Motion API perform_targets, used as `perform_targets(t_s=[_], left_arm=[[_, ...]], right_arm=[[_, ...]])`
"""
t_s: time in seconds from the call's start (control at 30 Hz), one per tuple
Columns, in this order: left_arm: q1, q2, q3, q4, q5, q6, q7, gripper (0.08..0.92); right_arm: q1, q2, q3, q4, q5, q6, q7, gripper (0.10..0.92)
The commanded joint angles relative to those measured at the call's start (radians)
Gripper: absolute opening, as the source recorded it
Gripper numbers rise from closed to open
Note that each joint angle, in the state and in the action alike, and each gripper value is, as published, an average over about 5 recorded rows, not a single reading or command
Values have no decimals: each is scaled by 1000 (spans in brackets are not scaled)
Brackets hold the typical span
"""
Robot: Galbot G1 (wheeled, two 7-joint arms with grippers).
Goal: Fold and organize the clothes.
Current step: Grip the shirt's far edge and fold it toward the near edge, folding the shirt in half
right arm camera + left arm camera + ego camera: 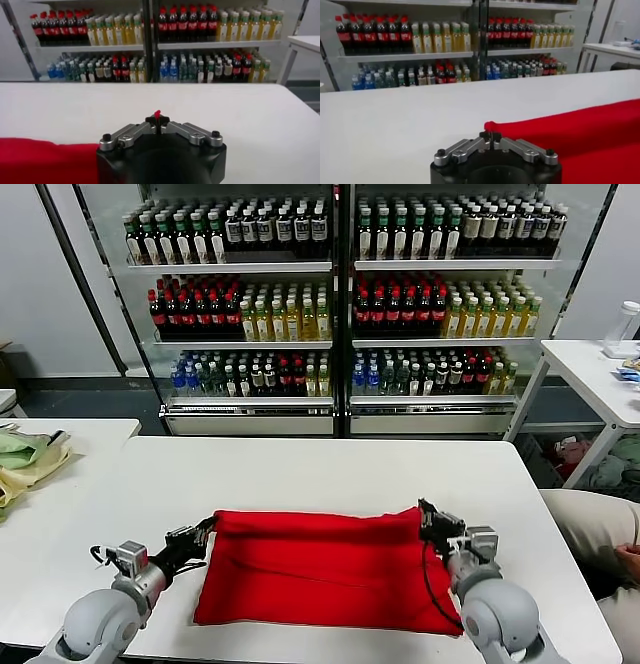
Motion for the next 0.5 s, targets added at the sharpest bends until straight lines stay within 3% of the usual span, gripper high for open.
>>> perform_targets(t_s=[0.03,0.5], left_arm=[[147,31,-69,-108,-3,76,-27,81],[211,59,-128,-200,49,246,4,81]], right_arm=[[-112,-11,22,71,-5,-2,3,116],[-193,-12,0,95,-21,-4,30,116]])
